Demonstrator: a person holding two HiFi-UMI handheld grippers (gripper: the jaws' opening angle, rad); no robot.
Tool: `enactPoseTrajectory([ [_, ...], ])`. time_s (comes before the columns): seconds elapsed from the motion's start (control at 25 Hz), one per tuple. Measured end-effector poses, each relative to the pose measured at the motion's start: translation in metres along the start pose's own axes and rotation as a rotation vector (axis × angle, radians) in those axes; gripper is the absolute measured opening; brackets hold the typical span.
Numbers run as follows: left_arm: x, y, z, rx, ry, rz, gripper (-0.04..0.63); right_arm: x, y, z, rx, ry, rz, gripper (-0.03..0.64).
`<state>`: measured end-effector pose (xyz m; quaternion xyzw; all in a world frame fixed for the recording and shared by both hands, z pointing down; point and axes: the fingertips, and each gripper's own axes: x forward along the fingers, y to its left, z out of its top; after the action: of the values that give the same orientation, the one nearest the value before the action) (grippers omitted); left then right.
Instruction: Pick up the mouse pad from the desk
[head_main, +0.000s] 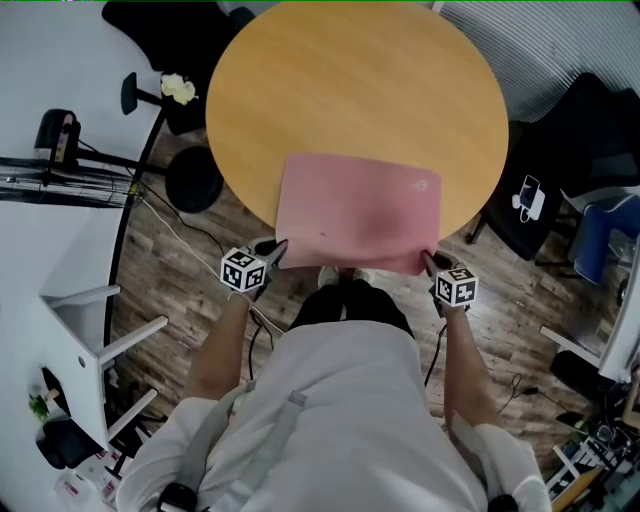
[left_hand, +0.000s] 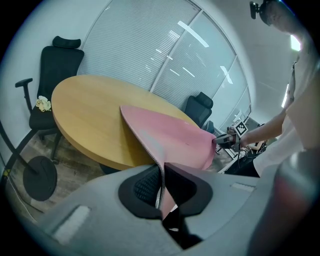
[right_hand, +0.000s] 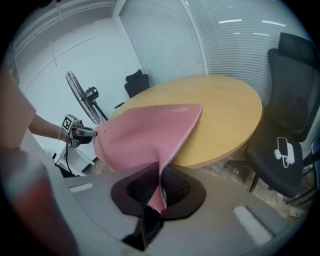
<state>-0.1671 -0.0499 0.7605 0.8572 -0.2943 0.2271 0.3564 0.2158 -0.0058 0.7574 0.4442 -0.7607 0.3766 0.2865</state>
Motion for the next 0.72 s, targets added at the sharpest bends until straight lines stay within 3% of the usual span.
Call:
enactPoseTrajectory([
  [0.72,-0.015,-0.010,0.026,0.018,-0.073,0.027,0.020,-0.020,0.007,0.026,-0.036,-0.081,-0.010,0.020],
])
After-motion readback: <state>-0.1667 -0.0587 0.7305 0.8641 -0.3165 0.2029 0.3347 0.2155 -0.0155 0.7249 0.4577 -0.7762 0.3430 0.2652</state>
